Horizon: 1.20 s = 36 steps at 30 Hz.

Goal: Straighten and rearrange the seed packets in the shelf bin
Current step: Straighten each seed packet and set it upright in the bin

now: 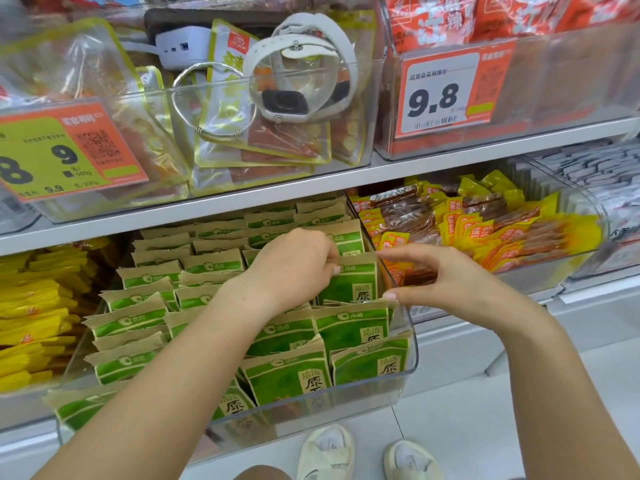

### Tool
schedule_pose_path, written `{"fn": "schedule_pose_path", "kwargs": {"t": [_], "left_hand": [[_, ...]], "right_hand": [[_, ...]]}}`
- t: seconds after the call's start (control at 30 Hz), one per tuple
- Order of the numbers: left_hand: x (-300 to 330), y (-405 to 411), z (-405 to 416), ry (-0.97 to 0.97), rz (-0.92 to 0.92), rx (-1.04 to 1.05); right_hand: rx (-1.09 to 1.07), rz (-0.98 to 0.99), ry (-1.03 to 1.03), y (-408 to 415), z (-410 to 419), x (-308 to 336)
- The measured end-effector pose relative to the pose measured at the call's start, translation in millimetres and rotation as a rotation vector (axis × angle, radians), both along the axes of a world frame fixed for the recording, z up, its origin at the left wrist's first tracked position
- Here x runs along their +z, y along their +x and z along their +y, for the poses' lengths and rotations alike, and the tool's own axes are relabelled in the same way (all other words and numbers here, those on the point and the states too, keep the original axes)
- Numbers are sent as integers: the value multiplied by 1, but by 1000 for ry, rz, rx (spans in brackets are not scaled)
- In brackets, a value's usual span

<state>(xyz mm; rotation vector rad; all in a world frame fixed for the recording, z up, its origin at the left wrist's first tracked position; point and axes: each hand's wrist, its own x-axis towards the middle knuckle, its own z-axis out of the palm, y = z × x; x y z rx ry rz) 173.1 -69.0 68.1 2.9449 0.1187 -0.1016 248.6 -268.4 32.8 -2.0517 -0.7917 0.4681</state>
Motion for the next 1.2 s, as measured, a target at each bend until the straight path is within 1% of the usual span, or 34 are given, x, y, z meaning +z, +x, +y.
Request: {"fn": "schedule_pose_path", "kwargs": {"t": [0.1,0.17,0.27,0.33,0.4,0.47,0.5,0.57,0.6,0.67,0.73,0.8,0.83,0.9,0.97,1.03,1.1,1.17,1.2], "left_hand": [[-3,-4,0,-51,-112,30],[2,-11,-3,-76,-216,40],[15,-22,-10,-114,-429,-6],[23,-28,-15,-175,-568,-32],[32,-28,-19,-288,-674,-28],[38,-26,-23,-485,-753,-15],[40,-24,-24,-617,-766,-2],[39,-20,-29,-855,-715,11],[38,-18,-33,-912,-671,2],[33,-13,-43,-933,-595,-28],[25,-7,-54,-958,-534,-10],[18,0,-66,-1039,-482,41],[15,2,-73,-1111,-469,72],[11,4,-90,-1242,-491,145],[6,3,-109,-1311,-549,187],[-2,3,-128,-1361,-588,181],[-15,5,-140,-1339,-616,164],[-28,7,-149,-1212,-626,109],[-32,8,-154,-1118,-615,69]], "right_hand": [[-72,-31,94,0,2,0],[-100,-17,179,-2,4,0],[-96,-18,278,-5,8,1],[-74,-34,318,-7,12,0],[-63,-52,384,-10,15,1],[-72,-44,489,-14,14,3],[-81,-32,545,-15,12,5],[-115,-5,661,-16,7,9],[-148,-4,716,-17,4,12],[-235,-5,805,-18,-4,17],[-333,38,848,-19,-14,23],[-401,83,839,-19,-25,26],[-425,99,819,-19,-30,26],[-469,125,785,-20,-40,25],[-519,143,778,-21,-49,21],[-586,167,789,-22,-59,15],[-633,172,785,-24,-70,12],[-662,158,753,-26,-81,10],[-679,152,745,-27,-86,10]]}}
